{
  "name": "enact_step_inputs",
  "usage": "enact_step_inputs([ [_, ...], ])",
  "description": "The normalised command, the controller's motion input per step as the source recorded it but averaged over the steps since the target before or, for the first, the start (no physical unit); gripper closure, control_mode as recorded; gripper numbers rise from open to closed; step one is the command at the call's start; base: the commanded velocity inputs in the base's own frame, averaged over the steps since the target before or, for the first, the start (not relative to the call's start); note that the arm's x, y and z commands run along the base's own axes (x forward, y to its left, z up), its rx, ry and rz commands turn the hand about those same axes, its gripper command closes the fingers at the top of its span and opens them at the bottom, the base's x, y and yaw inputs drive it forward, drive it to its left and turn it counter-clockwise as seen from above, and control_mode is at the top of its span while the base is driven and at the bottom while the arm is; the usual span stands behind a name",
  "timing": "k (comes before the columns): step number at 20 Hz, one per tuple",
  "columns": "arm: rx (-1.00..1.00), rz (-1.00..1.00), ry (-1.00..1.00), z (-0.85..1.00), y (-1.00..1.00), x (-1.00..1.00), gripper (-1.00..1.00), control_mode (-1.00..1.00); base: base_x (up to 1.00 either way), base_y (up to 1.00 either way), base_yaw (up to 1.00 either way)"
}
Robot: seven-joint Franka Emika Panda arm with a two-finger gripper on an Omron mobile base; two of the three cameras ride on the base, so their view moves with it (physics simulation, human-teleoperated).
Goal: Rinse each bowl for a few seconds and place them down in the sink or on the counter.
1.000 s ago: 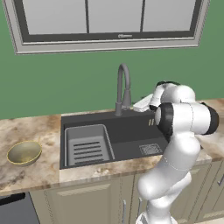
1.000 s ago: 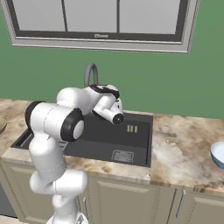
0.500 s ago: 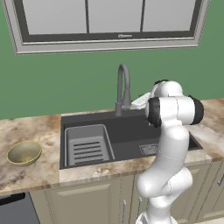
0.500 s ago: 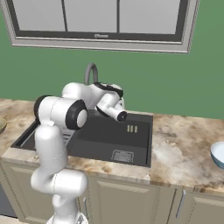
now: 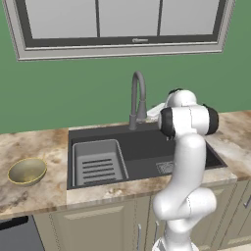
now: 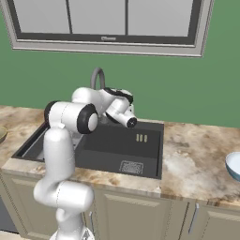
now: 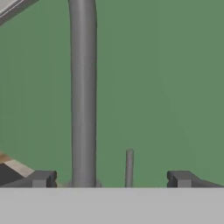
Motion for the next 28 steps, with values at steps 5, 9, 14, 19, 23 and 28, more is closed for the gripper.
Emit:
enact_step_inputs([
  [5,0.02,0.0,0.0,-0.08,-0.02,0.34,-1.0,-1.0,0.0,0.0,0.0],
  [9,0.01,0.0,0.0,-0.16,0.0,0.34,-1.0,-1.0,0.0,0.0,0.0],
  [14,0.01,0.0,0.0,-0.2,0.0,0.34,-1.0,-1.0,0.0,0.0,0.0],
  [19,0.01,0.0,0.0,-0.19,0.0,0.35,-1.0,-1.0,0.0,0.0,0.0],
  [23,0.01,0.0,0.0,-0.16,0.0,0.36,-1.0,-1.0,0.0,0.0,0.0],
  [28,0.01,0.0,0.0,-0.14,0.0,0.35,-1.0,-1.0,0.0,0.0,0.0],
])
